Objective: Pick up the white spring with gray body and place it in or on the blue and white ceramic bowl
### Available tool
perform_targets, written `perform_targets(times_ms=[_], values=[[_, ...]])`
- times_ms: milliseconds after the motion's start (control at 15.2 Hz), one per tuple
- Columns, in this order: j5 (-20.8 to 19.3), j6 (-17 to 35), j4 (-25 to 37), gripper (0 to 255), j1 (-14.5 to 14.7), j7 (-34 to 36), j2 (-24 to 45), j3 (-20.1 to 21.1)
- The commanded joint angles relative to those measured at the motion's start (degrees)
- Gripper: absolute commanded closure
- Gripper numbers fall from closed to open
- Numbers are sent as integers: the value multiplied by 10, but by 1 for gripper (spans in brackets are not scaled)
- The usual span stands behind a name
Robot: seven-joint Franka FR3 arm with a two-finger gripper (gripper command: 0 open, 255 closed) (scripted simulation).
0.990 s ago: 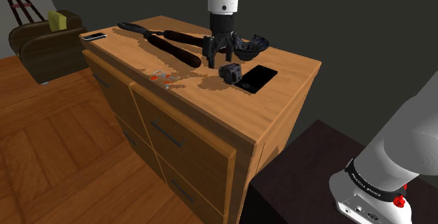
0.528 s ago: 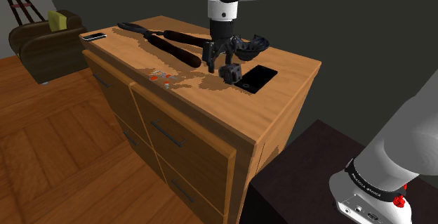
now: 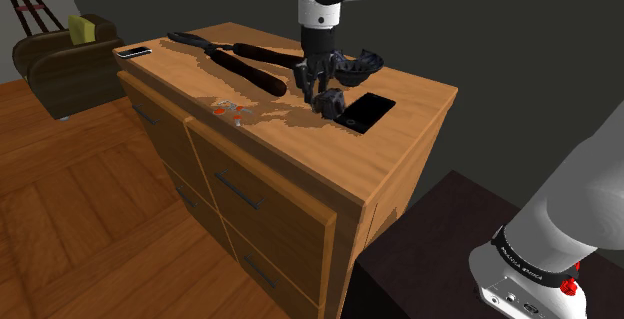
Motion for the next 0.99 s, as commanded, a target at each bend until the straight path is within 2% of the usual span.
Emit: perform_targets(times_ms=[0, 264, 924], values=[[19, 3, -12, 255, 3, 0, 0, 4], [18, 2, -11, 255, 0, -6, 1, 1], [17, -75, 61, 255, 1, 5, -5, 1]])
